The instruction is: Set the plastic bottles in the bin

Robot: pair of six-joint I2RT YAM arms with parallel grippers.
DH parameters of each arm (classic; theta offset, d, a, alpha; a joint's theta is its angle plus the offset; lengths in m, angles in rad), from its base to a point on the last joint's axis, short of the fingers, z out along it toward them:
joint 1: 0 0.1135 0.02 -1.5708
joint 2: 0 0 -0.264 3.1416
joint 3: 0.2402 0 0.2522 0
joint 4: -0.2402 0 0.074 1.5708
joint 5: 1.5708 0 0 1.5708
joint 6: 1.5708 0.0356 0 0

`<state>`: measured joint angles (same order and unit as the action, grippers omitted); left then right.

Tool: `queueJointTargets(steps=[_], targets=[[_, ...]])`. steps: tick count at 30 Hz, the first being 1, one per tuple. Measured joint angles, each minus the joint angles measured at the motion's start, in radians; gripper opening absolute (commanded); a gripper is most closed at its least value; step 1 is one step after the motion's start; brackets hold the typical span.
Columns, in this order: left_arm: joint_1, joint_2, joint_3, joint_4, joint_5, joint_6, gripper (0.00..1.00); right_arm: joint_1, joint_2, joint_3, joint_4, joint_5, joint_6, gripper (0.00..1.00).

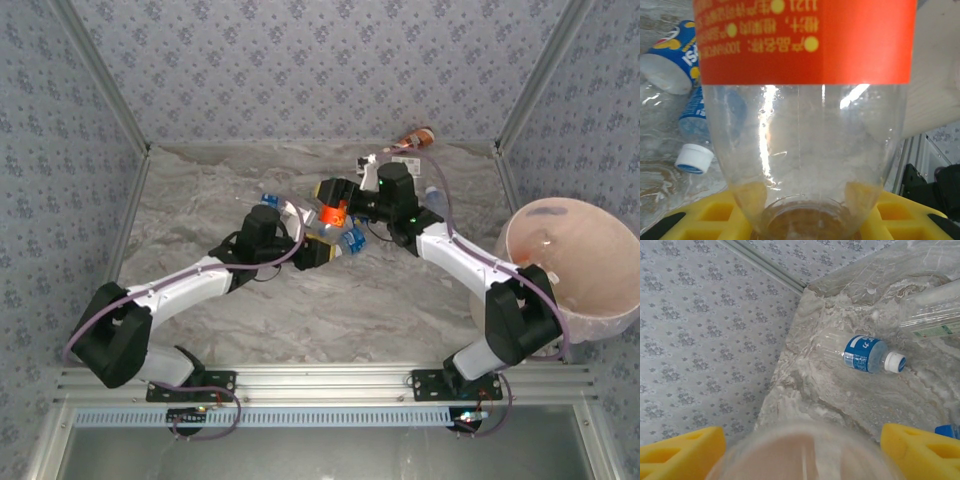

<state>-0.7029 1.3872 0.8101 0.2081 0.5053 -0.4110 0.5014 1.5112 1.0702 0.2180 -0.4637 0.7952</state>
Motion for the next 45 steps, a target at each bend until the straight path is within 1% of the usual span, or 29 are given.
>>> queueJointTargets(steps=[4,6,7,10,11,12,13,18,21,24,26,29,32,34,37,41,45], targets=[[-0.010,0.000,0.011,-0.013,-0.029,0.000,0.42,-0.009,0.000,0.000,0.013,-0.009,0.006,0.65],[-0.011,0.000,0.015,-0.018,-0.034,-0.001,0.48,-0.014,-0.005,-0.004,0.010,-0.008,0.002,0.60],[-0.011,0.000,0.017,-0.021,-0.034,-0.006,0.54,-0.016,-0.014,-0.009,0.006,-0.007,-0.002,0.58],[-0.013,0.002,0.031,-0.028,-0.045,-0.020,0.79,-0.023,-0.047,-0.019,-0.018,-0.003,-0.017,0.55],[-0.013,0.002,0.035,-0.028,-0.049,-0.022,0.85,-0.026,-0.062,-0.021,-0.027,0.000,-0.024,0.54],[-0.013,0.002,0.037,-0.028,-0.051,-0.025,0.89,-0.026,-0.073,-0.021,-0.036,0.003,-0.029,0.54],[-0.012,0.002,0.040,-0.029,-0.056,-0.026,0.97,-0.030,-0.088,-0.021,-0.047,0.007,-0.038,0.54],[-0.014,-0.005,0.043,-0.025,-0.048,-0.019,0.98,-0.050,-0.163,-0.011,-0.150,0.048,-0.103,0.52],[-0.020,-0.040,0.040,-0.017,-0.062,-0.019,0.98,-0.066,-0.203,0.034,-0.262,0.090,-0.172,0.52],[-0.016,-0.097,0.024,-0.002,-0.141,-0.020,0.98,-0.093,-0.261,0.108,-0.402,0.159,-0.254,0.52],[-0.011,-0.128,0.005,0.013,-0.212,-0.026,0.98,-0.109,-0.306,0.167,-0.487,0.222,-0.306,0.52],[-0.011,-0.148,-0.029,0.027,-0.325,-0.041,0.98,-0.135,-0.376,0.252,-0.594,0.334,-0.376,0.51],[-0.006,-0.150,-0.055,0.027,-0.430,-0.066,0.98,-0.174,-0.430,0.322,-0.687,0.415,-0.436,0.50],[-0.002,-0.150,-0.068,0.027,-0.484,-0.082,0.98,-0.232,-0.451,0.367,-0.753,0.441,-0.465,0.49],[0.007,-0.150,-0.077,0.027,-0.544,-0.108,0.98,-0.362,-0.456,0.428,-0.851,0.435,-0.492,0.48],[0.011,-0.149,-0.080,0.027,-0.580,-0.131,0.98,-0.533,-0.422,0.529,-0.992,0.375,-0.526,0.49],[0.014,-0.137,-0.080,0.028,-0.585,-0.141,0.98,-0.711,-0.396,0.624,-1.091,0.289,-0.565,0.50]])
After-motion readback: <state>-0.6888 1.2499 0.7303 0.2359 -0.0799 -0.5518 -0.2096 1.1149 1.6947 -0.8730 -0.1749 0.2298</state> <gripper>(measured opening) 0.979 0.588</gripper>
